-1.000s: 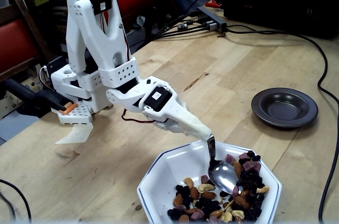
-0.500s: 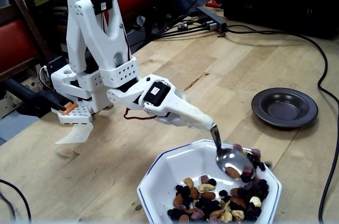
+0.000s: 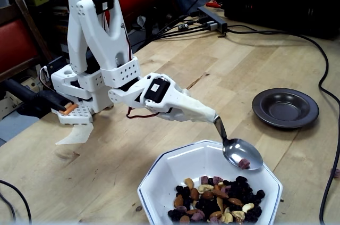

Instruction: Use spoon to transfer food from the white bowl to brown plate

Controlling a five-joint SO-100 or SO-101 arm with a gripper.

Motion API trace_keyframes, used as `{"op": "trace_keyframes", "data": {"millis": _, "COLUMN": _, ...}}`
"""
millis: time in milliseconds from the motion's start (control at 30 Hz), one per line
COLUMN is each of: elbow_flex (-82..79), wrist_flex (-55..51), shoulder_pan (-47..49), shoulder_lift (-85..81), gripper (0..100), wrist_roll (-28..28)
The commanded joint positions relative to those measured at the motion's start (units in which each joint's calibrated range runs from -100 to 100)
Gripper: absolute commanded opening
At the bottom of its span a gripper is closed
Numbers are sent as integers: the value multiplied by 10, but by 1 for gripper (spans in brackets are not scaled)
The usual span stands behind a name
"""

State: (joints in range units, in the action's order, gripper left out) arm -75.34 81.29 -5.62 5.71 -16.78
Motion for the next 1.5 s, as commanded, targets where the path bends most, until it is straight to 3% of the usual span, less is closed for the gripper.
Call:
{"op": "trace_keyframes", "data": {"millis": 0, "elbow_flex": 4, "wrist_flex": 15, "shoulder_pan": 2, "shoulder_lift": -36, "gripper": 2, "wrist_roll": 23}}
{"op": "trace_keyframes", "data": {"millis": 233, "elbow_flex": 6, "wrist_flex": 21, "shoulder_pan": 7, "shoulder_lift": 4, "gripper": 2, "wrist_roll": 86}}
{"op": "trace_keyframes", "data": {"millis": 633, "elbow_flex": 6, "wrist_flex": 21, "shoulder_pan": 4, "shoulder_lift": 31, "gripper": 2, "wrist_roll": 144}}
{"op": "trace_keyframes", "data": {"millis": 1467, "elbow_flex": 7, "wrist_flex": 15, "shoulder_pan": 7, "shoulder_lift": 25, "gripper": 2, "wrist_roll": 140}}
